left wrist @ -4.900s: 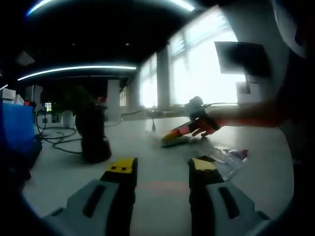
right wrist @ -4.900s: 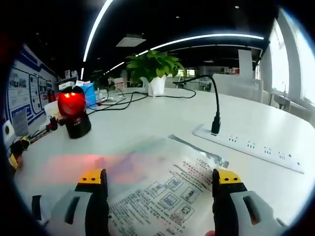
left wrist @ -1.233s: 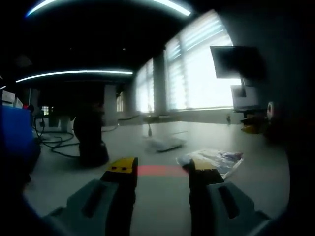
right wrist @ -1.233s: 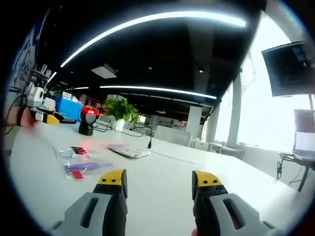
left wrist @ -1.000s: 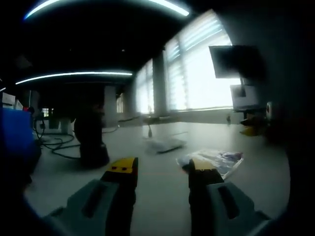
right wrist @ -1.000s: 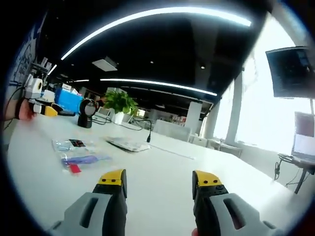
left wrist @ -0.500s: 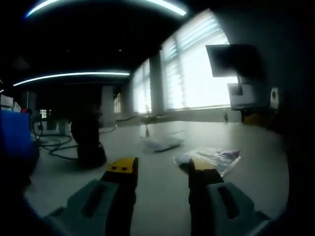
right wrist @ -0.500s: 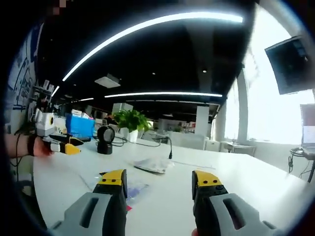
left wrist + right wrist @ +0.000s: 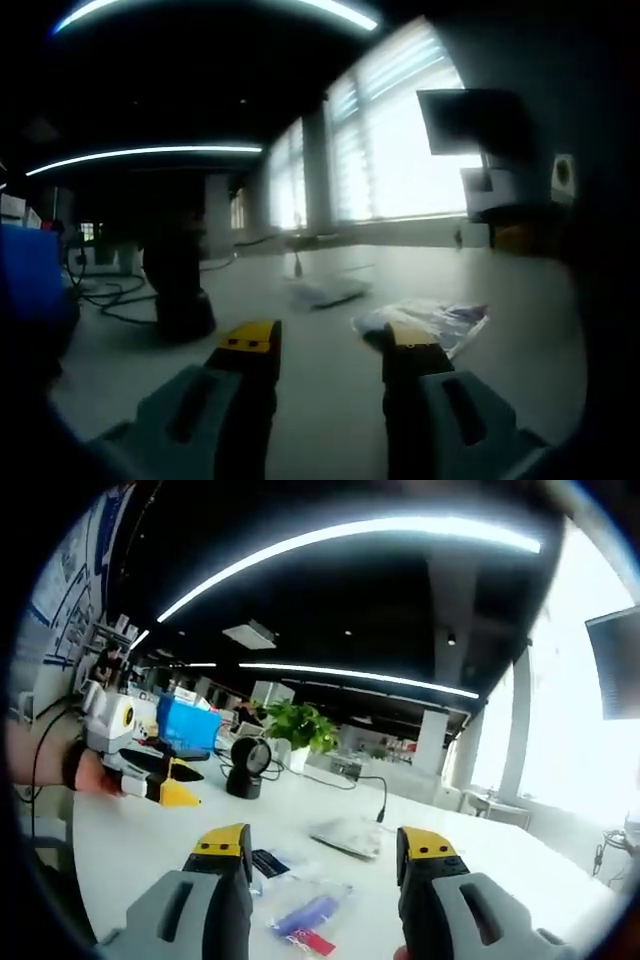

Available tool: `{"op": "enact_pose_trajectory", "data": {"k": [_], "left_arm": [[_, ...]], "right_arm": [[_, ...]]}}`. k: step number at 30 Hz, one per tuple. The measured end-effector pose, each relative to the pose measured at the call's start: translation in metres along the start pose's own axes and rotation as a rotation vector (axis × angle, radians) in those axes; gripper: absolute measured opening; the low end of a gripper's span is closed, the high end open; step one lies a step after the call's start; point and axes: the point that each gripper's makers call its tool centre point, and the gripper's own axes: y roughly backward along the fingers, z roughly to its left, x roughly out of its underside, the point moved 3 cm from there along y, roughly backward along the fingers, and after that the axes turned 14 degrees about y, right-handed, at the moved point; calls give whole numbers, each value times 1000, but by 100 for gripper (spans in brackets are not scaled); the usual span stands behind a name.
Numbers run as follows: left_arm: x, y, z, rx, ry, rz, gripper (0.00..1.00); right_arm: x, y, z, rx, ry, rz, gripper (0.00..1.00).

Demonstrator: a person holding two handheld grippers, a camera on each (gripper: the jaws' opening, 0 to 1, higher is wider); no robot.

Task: Clip sheet goods on table flip sheet goods clip sheet goods scan sheet goods put sheet goods back to table

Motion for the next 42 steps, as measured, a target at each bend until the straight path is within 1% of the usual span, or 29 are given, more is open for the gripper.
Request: {"op": "enact_pose_trajectory", "data": {"k": [2, 4, 8, 11, 13, 18, 25, 30, 33, 38, 40, 42], "left_arm": [[0, 0, 0, 1, -3, 2, 33], [1, 0, -1, 3, -6, 5, 33], [1, 0, -1, 4, -9, 6, 33], [1, 0, 0, 2, -8, 6, 33], [1, 0, 0, 2, -9, 8, 33], [2, -1, -1, 7, -17, 10, 33], [1, -1, -2, 6, -21, 9, 33], [3, -1, -3, 7, -35, 16, 33], [3, -1, -3, 8, -35, 18, 33], [4, -2, -3, 9, -39, 21, 33], [3, -2, -3, 8, -39, 20, 33], [4, -2, -3, 6, -40, 23, 33]], "right_arm": [[6, -4, 3, -6, 11, 8, 55], [7, -10, 11, -11, 22, 17, 56], [6, -18, 28, -18, 82, 39, 56], [4, -23, 36, -18, 140, 36, 56], [3, -26, 42, -27, 150, 32, 56], [-1, -31, 53, -38, 175, 26, 56], [-2, -37, 75, -60, 214, 34, 56], [-1, -42, 89, -71, 289, 52, 56], [1, -45, 96, -79, 321, 56, 56], [5, -51, 102, -88, 332, 65, 55], [8, -54, 102, -90, 335, 80, 55], [13, -56, 101, -95, 315, 94, 55]]}}
